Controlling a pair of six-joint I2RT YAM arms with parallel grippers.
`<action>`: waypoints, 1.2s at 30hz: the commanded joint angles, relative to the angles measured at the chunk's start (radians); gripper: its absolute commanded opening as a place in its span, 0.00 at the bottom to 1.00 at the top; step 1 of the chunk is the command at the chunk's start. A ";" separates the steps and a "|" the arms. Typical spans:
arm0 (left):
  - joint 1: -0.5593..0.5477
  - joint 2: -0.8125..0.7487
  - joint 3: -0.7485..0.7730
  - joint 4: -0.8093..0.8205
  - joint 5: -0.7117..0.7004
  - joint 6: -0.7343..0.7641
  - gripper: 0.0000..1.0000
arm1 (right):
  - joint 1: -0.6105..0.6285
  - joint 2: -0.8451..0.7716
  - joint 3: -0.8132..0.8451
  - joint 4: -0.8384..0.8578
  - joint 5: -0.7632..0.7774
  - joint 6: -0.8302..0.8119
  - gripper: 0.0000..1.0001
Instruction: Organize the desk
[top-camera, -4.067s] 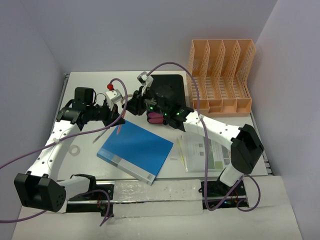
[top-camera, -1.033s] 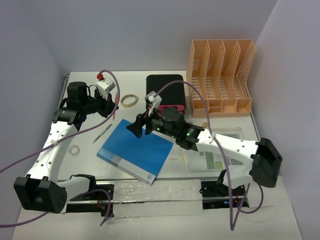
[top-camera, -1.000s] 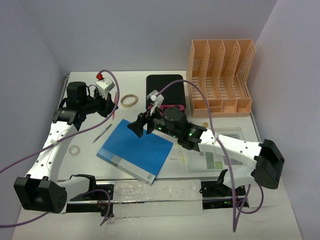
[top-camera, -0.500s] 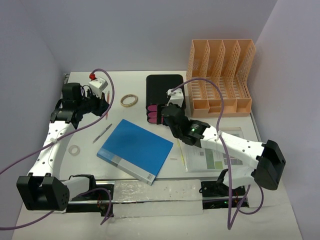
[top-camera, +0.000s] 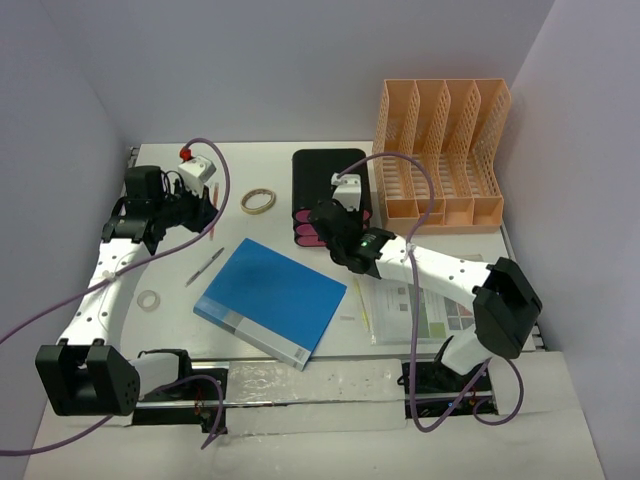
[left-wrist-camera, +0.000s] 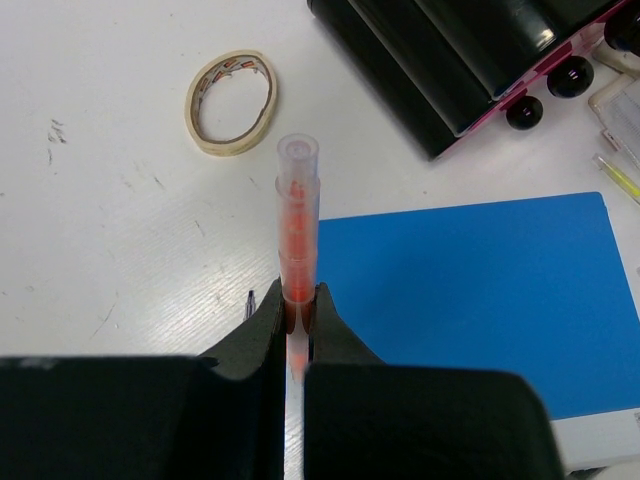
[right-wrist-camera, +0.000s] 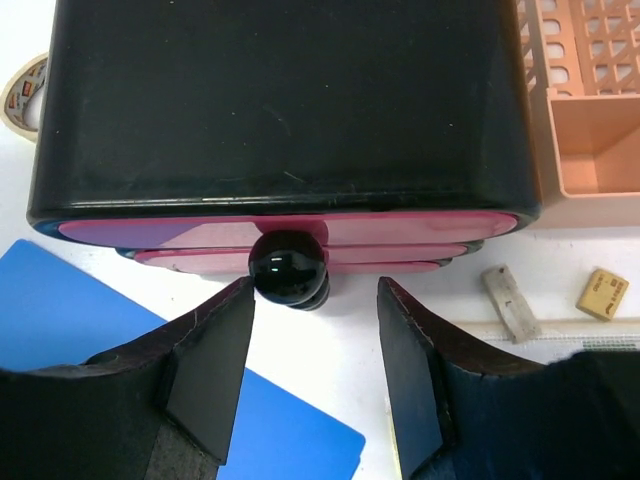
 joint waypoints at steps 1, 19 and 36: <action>0.015 0.009 -0.010 0.034 0.034 0.024 0.00 | -0.003 0.026 0.053 0.049 0.023 0.014 0.59; 0.052 0.008 -0.022 0.012 0.090 0.067 0.00 | -0.005 0.110 0.118 0.032 0.063 0.019 0.22; 0.052 -0.028 -0.007 -0.018 0.088 0.065 0.00 | 0.142 -0.105 -0.057 -0.048 -0.008 0.152 0.07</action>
